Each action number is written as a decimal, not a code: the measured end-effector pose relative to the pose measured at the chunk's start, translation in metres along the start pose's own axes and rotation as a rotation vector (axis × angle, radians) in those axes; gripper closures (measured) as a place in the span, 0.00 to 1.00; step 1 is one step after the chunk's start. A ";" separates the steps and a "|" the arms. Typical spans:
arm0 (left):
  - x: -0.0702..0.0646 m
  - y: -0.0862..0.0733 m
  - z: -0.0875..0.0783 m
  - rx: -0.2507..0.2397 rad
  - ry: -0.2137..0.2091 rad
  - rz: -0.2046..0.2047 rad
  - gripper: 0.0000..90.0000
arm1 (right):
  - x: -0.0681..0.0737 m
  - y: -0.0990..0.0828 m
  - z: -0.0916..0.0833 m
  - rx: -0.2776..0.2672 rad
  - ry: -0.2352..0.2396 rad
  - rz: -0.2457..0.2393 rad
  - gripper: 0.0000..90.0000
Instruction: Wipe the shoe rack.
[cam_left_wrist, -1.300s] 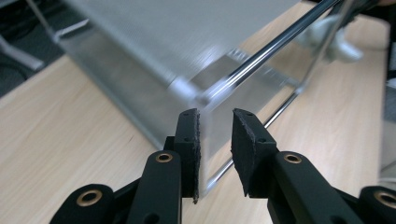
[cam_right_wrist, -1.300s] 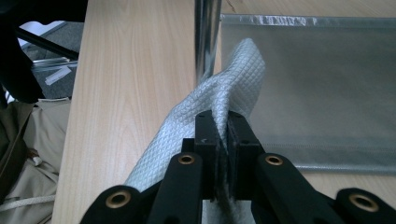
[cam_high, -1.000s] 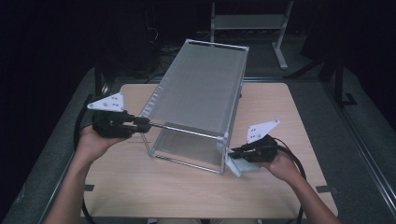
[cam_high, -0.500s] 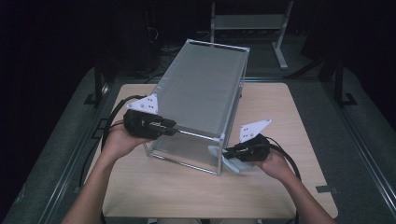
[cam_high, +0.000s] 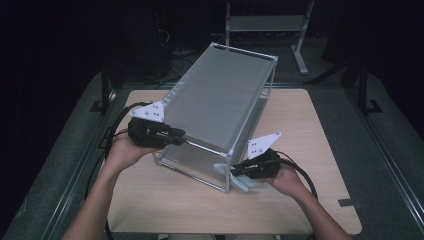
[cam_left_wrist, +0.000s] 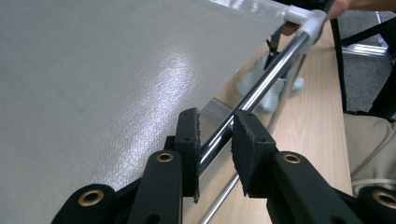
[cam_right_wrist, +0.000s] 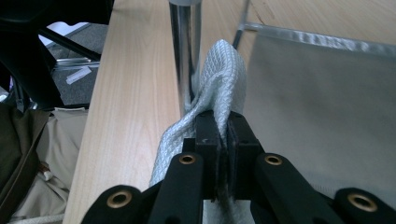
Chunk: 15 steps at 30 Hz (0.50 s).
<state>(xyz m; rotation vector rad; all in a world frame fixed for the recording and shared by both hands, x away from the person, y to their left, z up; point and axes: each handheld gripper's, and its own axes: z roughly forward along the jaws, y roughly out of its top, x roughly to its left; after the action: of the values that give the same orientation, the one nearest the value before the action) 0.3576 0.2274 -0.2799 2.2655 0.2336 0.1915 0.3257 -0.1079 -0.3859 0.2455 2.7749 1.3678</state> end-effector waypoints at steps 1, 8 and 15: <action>0.002 -0.001 -0.001 -0.005 0.002 -0.006 0.80 | 0.003 0.002 0.003 -0.003 0.005 -0.006 0.94; 0.009 -0.004 -0.004 -0.027 0.005 -0.021 0.81 | 0.013 0.008 0.013 -0.020 0.007 -0.032 0.94; 0.012 -0.005 -0.006 -0.029 0.024 -0.019 0.82 | 0.022 0.010 0.023 -0.057 -0.005 -0.036 0.94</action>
<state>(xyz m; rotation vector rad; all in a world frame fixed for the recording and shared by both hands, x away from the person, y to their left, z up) 0.3677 0.2378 -0.2786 2.2323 0.2630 0.2108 0.3076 -0.0798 -0.3914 0.1952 2.7178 1.4326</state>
